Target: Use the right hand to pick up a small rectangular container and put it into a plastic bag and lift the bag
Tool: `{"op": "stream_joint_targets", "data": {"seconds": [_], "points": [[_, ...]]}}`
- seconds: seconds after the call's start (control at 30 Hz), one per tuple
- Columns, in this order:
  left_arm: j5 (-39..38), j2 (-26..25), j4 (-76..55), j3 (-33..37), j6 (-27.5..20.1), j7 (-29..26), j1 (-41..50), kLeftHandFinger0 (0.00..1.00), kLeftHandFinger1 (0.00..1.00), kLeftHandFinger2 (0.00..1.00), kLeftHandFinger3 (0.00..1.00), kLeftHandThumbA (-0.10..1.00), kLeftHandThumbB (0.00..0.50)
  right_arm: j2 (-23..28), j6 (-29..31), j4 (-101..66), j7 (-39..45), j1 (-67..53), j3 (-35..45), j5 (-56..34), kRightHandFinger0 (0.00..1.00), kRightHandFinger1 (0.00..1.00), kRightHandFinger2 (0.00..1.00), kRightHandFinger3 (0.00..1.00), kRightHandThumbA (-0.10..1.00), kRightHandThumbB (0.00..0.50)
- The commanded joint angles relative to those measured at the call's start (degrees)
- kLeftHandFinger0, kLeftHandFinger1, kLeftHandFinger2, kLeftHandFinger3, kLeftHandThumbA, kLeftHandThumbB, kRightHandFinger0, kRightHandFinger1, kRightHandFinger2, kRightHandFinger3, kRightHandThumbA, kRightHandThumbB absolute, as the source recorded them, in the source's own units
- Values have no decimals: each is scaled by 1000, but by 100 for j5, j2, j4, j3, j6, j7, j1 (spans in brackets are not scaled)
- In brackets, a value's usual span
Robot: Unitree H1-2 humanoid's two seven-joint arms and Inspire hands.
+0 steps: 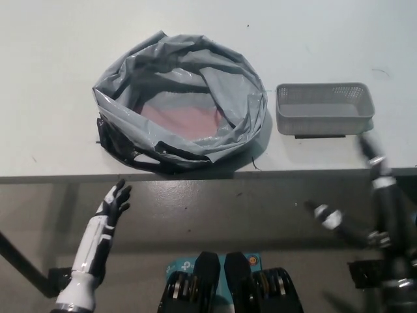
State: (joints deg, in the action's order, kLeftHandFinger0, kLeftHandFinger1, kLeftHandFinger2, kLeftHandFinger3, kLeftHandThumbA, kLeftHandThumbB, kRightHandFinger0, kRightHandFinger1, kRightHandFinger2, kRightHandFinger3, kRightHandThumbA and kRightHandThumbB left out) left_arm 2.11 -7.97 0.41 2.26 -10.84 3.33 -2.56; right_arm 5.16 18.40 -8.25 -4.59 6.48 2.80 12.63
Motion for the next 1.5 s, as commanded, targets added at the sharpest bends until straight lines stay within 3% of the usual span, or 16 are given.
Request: {"op": "stream_joint_targets", "data": {"seconds": [0.0, 0.13, 0.33, 0.47, 0.53, 0.77, 0.83, 0.9, 1.0, 1.13, 1.47], "points": [[98, 24, -123, 90, -224, 67, -111, 1000, 1000, 1000, 1000, 1000, 239, 645, -803, -904, 235, 563, 425, -155, 1000, 1000, 1000, 1000, 989, 276], [104, 14, -90, 85, -327, 53, -95, 1000, 1000, 1000, 1000, 1000, 229, 1513, -2132, -1372, 927, 1165, 535, -182, 1000, 1000, 1000, 1000, 994, 355], [146, 45, -177, 64, -301, -7, 142, 1000, 1000, 1000, 1000, 1000, 220, 3068, -3483, -939, 2319, 2857, -33, -49, 1000, 1000, 1000, 1000, 1000, 329], [152, 39, -227, 37, -346, -26, 303, 1000, 1000, 1000, 1000, 1000, 213, 3502, -3770, -11, 3288, 4064, -881, 429, 1000, 1000, 1000, 1000, 1000, 333], [123, 45, -238, 32, -332, -13, 323, 1000, 1000, 1000, 1000, 1000, 234, 3604, -3785, 601, 3797, 4723, -1405, 791, 1000, 1000, 1000, 1000, 1000, 383], [118, 57, -201, 14, -389, -17, 338, 1000, 1000, 1000, 1000, 1000, 255, 3179, -3726, 2806, 4740, 6345, -2537, 1092, 1000, 1000, 1000, 1000, 1000, 442], [122, 59, -218, -1, -390, -26, 338, 1000, 1000, 1000, 1000, 1000, 247, 2987, -3912, 3309, 4974, 6669, -2751, 1016, 1000, 1000, 1000, 1000, 1000, 400], [99, 58, -191, -12, -423, -17, 319, 1000, 1000, 1000, 1000, 1000, 247, 2760, -3933, 3987, 5135, 7013, -2980, 1043, 1000, 1000, 1000, 1000, 1000, 406], [118, 63, -216, -16, -387, -26, 325, 1000, 1000, 1000, 1000, 1000, 249, 2514, -3560, 4850, 5527, 7456, -3362, 1148, 1000, 1000, 1000, 1000, 1000, 366], [133, 61, -260, -19, -363, -22, 330, 1000, 1000, 1000, 1000, 1000, 252, 2094, -3403, 5902, 5814, 7898, -3905, 1373, 1000, 1000, 1000, 1000, 1000, 409], [139, 33, -274, -14, -352, 18, 270, 1000, 1000, 1000, 1000, 1000, 264, 1505, -3121, 7361, 5527, 8250, -4047, 1096, 1000, 1000, 1000, 1000, 1000, 374]]}}
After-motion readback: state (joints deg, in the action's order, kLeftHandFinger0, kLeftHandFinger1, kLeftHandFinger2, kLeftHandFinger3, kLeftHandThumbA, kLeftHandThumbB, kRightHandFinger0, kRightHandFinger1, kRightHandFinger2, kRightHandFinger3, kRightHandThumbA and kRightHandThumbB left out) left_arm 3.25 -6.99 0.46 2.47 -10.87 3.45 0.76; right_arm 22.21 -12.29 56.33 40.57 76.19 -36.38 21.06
